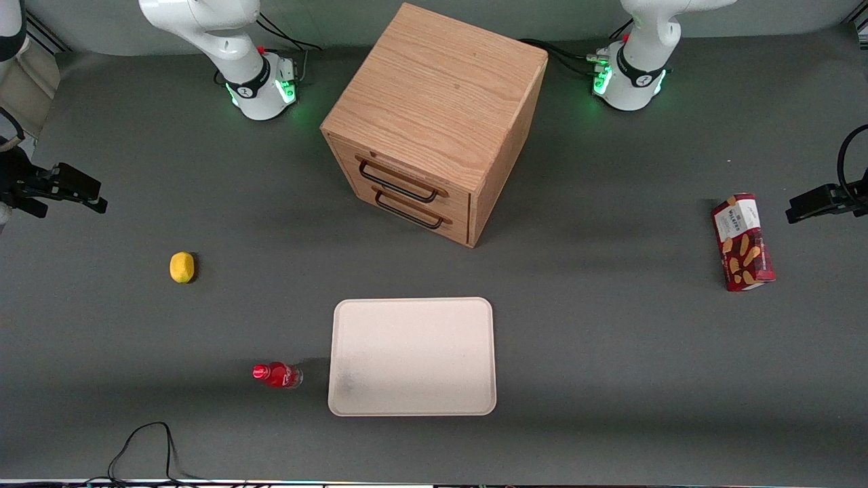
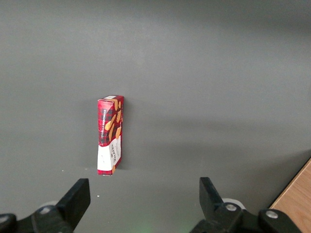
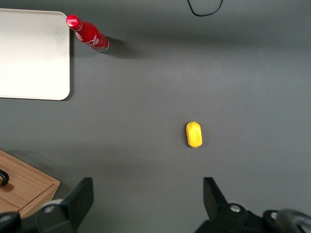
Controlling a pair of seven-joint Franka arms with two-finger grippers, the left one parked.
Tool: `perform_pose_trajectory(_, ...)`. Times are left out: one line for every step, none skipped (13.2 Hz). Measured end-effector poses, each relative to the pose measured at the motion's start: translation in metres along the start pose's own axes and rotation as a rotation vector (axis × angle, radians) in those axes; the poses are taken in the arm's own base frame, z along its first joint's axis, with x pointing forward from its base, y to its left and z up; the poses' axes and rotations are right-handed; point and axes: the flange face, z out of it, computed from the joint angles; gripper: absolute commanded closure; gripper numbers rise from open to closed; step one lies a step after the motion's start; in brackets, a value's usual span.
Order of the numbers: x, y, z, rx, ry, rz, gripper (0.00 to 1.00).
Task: Place coke bottle on tray
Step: 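Move the right gripper down toward the red Coca-Cola bottle beside the tray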
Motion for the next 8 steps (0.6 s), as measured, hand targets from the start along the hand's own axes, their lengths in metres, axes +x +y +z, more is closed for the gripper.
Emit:
perform_pose_trajectory(-0.0006, 0.0002, 0.0002, 0.0, -0.005, 0.0, 0.0)
perform_pose_trajectory(-0.0012, 0.0006, 0.0006, 0.001, -0.01, 0.001, 0.0)
perform_pose_trajectory(-0.0015, 0.0009, 0.0008, 0.001, -0.012, 0.002, 0.0)
perform_pose_trajectory(-0.0016, 0.0011, 0.0008, 0.001, -0.013, 0.002, 0.0)
perform_pose_trajectory(-0.0016, 0.0012, 0.0009, 0.001, -0.013, 0.002, 0.0)
perform_pose_trajectory(-0.0016, 0.0012, 0.0009, 0.001, -0.014, 0.002, 0.0)
perform_pose_trajectory(-0.0016, 0.0011, 0.0009, 0.001, -0.014, 0.002, 0.0)
perform_pose_trajectory(-0.0016, 0.001, 0.0009, 0.001, -0.014, 0.002, 0.0)
